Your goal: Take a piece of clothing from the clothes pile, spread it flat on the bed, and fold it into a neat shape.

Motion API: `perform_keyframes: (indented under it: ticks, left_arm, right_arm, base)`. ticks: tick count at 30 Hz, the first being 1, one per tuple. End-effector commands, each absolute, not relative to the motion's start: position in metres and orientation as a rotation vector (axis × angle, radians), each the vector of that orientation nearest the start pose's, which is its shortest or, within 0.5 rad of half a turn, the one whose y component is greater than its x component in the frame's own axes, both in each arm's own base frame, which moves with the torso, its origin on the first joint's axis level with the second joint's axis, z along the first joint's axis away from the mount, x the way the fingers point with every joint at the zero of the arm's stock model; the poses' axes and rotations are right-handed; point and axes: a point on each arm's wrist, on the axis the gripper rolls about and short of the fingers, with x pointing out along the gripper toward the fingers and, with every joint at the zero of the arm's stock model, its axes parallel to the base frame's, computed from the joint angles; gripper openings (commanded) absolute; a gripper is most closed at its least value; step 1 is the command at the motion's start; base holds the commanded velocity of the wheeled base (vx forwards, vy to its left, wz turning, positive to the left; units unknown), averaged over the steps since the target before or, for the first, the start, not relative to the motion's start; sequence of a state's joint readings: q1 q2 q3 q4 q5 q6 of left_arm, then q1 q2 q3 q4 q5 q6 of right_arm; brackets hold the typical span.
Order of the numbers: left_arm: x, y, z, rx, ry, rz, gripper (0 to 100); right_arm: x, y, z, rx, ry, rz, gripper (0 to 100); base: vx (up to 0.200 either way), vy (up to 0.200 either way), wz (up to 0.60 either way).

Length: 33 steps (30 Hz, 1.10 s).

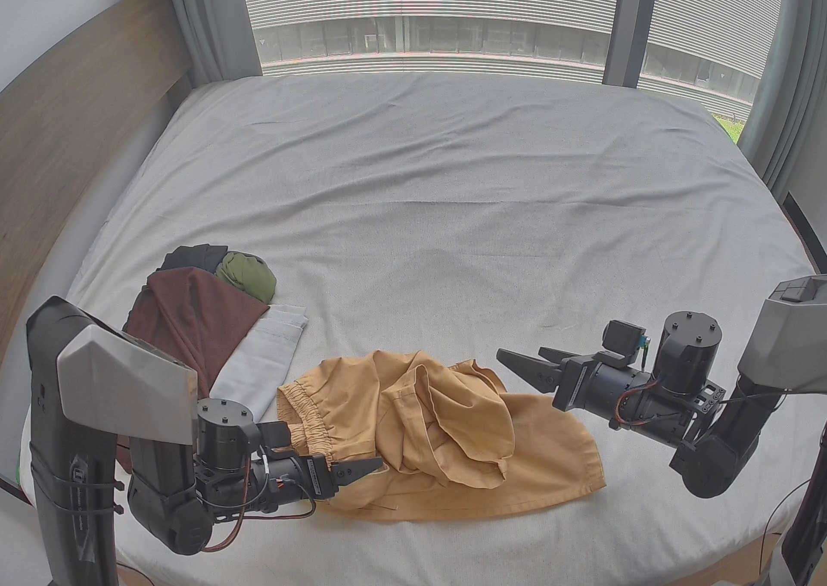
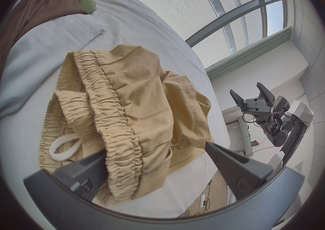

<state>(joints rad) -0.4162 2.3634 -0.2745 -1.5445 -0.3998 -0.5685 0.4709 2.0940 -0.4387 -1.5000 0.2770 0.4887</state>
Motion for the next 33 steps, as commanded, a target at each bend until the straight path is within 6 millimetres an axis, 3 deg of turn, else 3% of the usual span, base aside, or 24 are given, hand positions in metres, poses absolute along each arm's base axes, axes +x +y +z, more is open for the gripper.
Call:
perform_keyframes:
  ticks: [1,5,6,22,26,33]
  left_arm:
    - [0.251,-0.121,-0.033,-0.516,0.780,-0.610,100]
    - [0.252,-0.121,-0.033,-0.516,0.774,-0.608,100]
    - [0.253,-0.121,-0.033,-0.517,0.770,-0.608,0]
    - [0.256,-0.116,-0.025,-0.520,0.734,-0.595,0]
    - [0.260,-0.113,-0.005,-0.530,0.654,-0.592,0]
    - [0.267,-0.105,0.002,-0.541,0.606,-0.563,0]
  right_arm:
    - [0.274,0.147,0.063,0.450,0.339,0.692,100]
    - [0.274,0.146,0.063,0.450,0.338,0.691,100]
    - [0.274,0.146,0.063,0.450,0.338,0.691,100]
    - [0.270,0.149,0.059,0.447,0.362,0.700,100]
    - [0.269,0.160,0.063,0.450,0.327,0.750,100]
    - [0.274,0.188,0.061,0.437,0.355,0.812,100]
  base:
    - [0.000,0.000,0.00]
    - [0.000,0.000,0.00]
    - [0.000,0.000,0.00]
    - [0.000,0.000,0.00]
    - [0.000,0.000,0.00]
    - [0.000,0.000,0.00]
